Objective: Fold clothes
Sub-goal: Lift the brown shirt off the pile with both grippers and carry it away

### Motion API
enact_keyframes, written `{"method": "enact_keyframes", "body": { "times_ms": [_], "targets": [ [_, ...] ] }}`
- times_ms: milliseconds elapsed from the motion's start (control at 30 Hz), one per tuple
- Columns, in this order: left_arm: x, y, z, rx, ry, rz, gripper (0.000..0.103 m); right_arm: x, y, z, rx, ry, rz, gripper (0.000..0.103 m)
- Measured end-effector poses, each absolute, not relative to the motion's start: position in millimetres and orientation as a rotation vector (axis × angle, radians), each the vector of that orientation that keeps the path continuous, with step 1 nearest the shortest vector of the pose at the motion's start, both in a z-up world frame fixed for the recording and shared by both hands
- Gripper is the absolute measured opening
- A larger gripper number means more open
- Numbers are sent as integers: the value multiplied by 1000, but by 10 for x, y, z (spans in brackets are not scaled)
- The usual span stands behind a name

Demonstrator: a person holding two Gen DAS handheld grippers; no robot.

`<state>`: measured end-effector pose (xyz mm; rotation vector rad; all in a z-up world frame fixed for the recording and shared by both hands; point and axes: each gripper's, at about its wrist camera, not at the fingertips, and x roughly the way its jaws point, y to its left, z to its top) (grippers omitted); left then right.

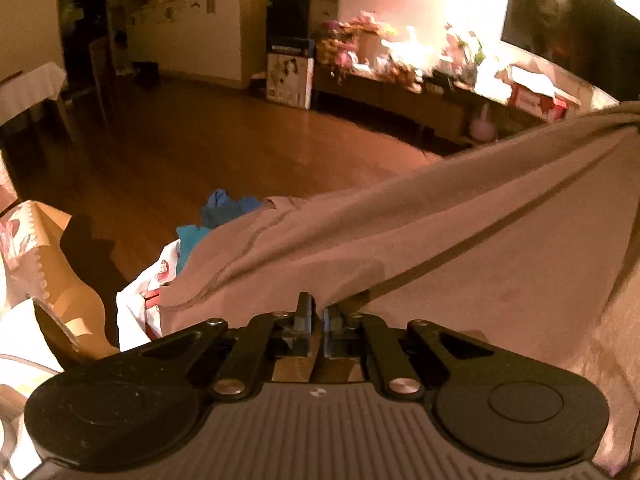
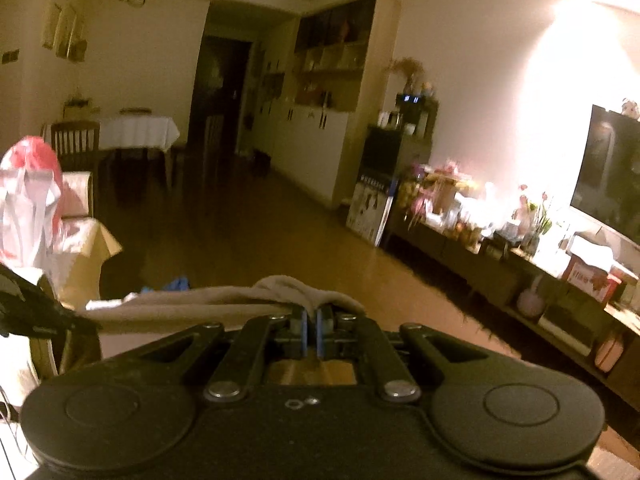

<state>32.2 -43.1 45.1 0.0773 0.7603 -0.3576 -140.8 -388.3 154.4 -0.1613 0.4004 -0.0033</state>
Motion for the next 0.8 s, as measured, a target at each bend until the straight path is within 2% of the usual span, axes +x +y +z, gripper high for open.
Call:
{"method": "enact_keyframes", "body": {
  "times_ms": [233,500,633,800],
  "targets": [
    [326,-288,723,-50,678,-325,3,-1522,-3687,1992,-234,290,8,103],
    [245,-340,1496,-36,519,-335,3,-1615,-3832,2374,-222,189,-54,103],
    [195,-643,1852,-22,466,-415,3,-1736,-4260,2535,-179,180,-126,103],
    [91,-1422,1942,51,455,-546,3,-2002,-4813,2593,-199,196,-269,103]
  ]
}}
